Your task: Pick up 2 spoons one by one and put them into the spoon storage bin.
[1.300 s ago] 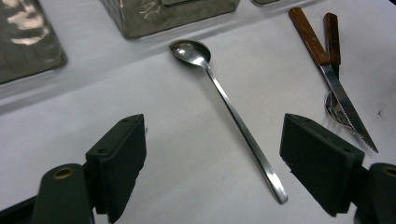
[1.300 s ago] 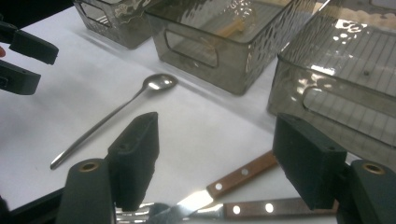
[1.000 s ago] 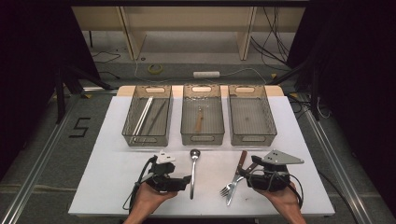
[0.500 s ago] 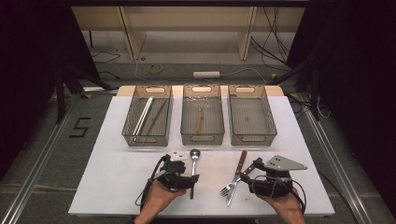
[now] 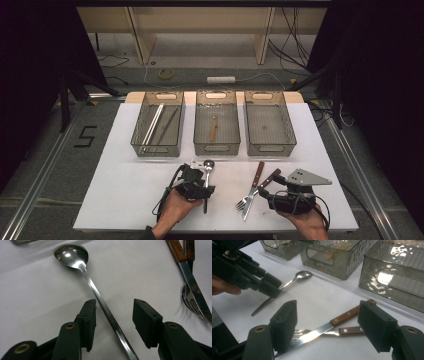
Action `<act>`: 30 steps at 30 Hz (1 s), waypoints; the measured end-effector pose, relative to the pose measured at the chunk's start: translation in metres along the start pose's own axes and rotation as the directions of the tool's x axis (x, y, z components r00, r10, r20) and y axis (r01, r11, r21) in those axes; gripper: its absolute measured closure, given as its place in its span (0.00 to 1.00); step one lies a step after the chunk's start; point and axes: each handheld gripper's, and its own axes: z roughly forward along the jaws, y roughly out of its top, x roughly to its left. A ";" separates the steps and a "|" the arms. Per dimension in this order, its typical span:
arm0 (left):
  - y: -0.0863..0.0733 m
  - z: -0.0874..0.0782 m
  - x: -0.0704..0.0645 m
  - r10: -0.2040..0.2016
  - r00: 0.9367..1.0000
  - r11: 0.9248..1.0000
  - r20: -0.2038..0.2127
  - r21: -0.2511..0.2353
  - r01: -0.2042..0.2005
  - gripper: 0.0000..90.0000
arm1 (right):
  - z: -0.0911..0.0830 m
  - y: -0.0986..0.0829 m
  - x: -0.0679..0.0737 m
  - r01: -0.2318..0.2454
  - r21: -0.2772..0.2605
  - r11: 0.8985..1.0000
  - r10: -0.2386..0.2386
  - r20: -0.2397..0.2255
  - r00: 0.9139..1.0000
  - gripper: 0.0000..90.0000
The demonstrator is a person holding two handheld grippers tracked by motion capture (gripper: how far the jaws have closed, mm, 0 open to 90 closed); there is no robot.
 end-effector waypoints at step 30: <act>-0.001 0.011 0.001 -0.027 0.999 0.999 0.030 0.021 0.027 0.93 | -0.002 -0.001 0.001 0.015 0.002 1.000 -0.015 -0.006 1.000 0.37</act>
